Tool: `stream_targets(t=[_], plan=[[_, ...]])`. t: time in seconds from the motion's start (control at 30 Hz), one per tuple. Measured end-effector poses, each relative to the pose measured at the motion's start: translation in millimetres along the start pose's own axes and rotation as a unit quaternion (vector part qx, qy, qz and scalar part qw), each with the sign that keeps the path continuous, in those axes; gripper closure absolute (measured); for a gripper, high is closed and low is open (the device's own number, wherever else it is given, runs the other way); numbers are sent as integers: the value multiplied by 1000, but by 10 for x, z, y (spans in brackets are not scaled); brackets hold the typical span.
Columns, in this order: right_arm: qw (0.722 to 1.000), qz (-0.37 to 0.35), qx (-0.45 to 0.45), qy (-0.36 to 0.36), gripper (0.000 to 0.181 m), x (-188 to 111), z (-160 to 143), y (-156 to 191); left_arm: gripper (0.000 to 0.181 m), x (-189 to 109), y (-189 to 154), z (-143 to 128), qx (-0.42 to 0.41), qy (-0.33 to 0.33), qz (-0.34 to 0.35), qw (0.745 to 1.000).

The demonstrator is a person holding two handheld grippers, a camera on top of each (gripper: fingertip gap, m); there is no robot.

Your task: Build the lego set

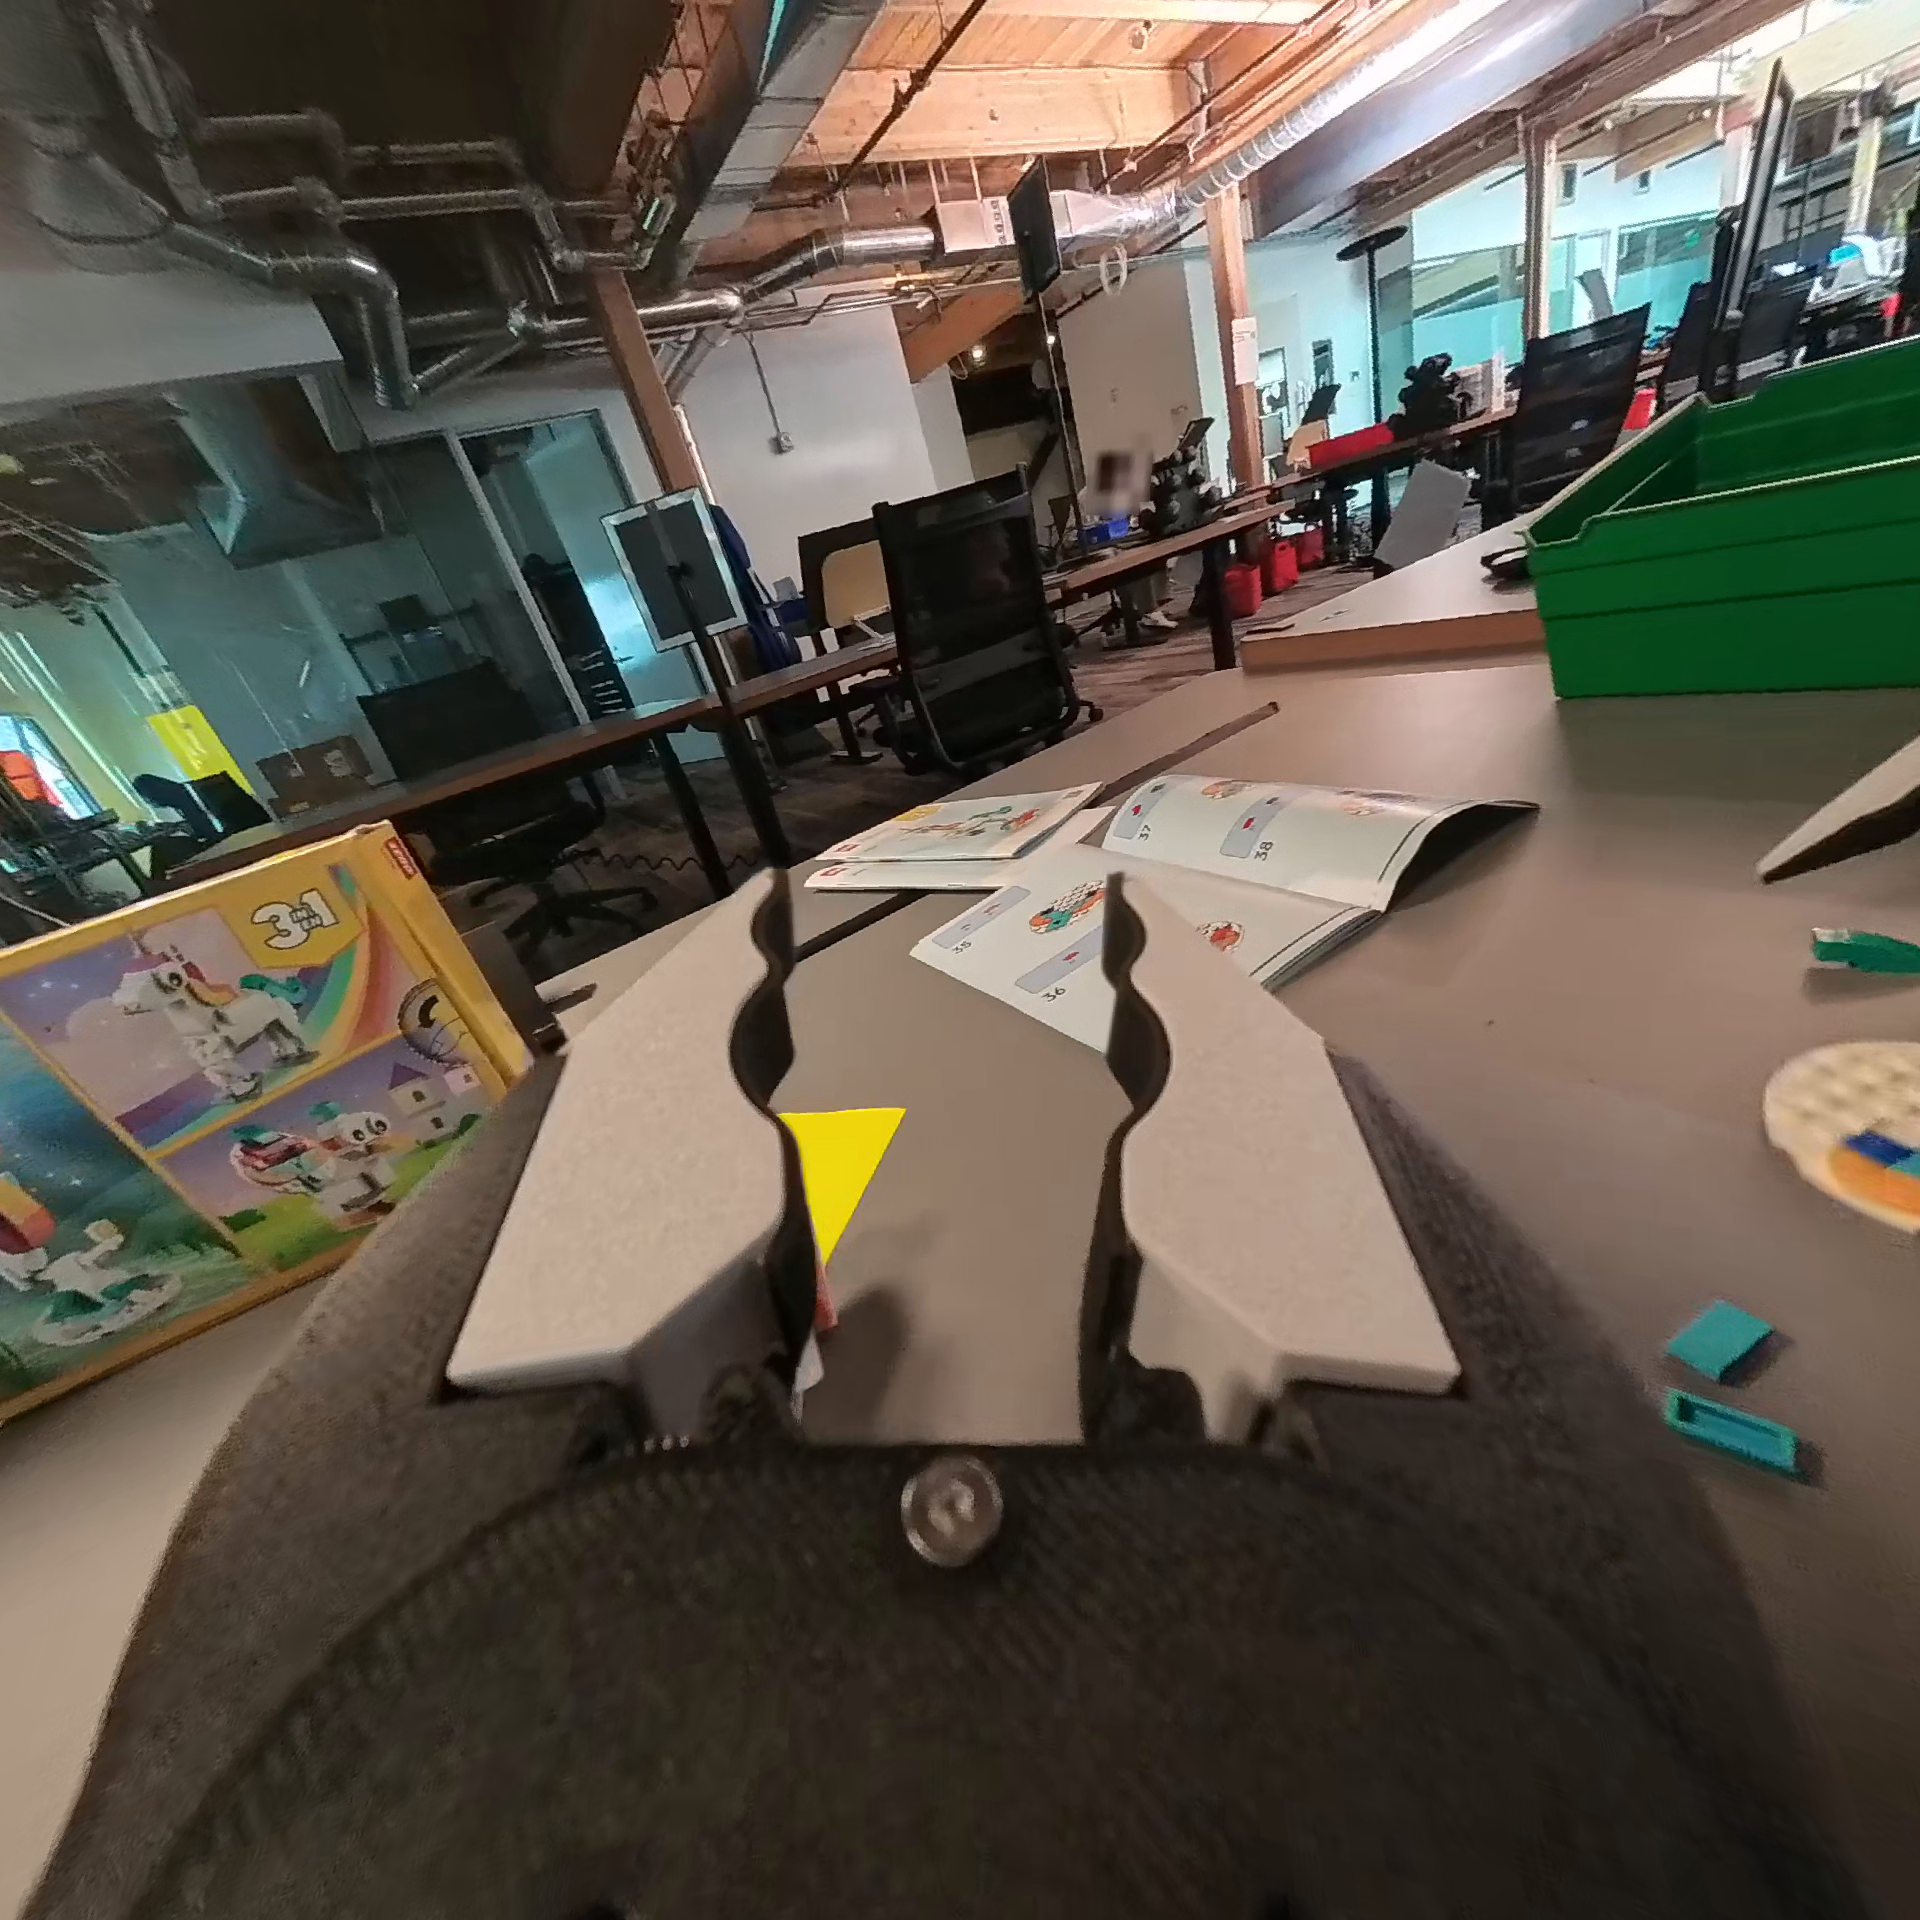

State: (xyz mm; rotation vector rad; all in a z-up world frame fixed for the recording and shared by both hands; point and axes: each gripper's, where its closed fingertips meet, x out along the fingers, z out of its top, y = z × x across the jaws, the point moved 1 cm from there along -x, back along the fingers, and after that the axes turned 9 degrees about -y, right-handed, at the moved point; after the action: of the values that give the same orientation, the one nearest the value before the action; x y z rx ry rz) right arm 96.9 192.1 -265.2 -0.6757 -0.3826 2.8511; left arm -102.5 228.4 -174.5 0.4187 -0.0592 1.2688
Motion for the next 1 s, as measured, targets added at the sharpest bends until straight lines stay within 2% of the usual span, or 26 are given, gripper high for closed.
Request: stream_targets(t=[0.07,0.17,0.27,0.4,0.57,0.67,0.73,0.8,0.87,0.93,1.0], plan=[[1000,-20,2,-15,78,-37,31,-45,122,-6,13,1,6,0,6,1000],[993,-66,5,-101,78,-128,264,-205,122,-37,33,15,19,-1,14,1000],[965,-186,-46,-180,87,-341,477,-518,123,-97,6,73,40,-7,8,999],[918,-330,-110,-189,110,-647,463,-806,122,-162,-258,200,29,-13,-61,998],[888,-413,-117,-168,133,-791,374,-997,120,-328,-424,726,-10,-44,-95,994],[873,-446,-142,-136,143,-829,338,-1054,120,-664,-467,1217,-64,-55,-111,990],[866,-460,-162,-110,155,-829,303,-1076,121,-989,-483,1561,-43,-54,-131,989],[865,-461,-175,-93,159,-797,284,-1080,125,-1298,-270,1785,6,-42,-93,995],[864,-460,-183,-86,160,-771,285,-1084,131,-1599,94,1893,26,-18,-35,999],[863,-463,-186,-74,161,-759,264,-1101,136,-1910,565,1871,18,28,41,999],[862,-467,-188,-67,162,-762,249,-1109,141,-2255,1015,1701,9,101,105,989]])
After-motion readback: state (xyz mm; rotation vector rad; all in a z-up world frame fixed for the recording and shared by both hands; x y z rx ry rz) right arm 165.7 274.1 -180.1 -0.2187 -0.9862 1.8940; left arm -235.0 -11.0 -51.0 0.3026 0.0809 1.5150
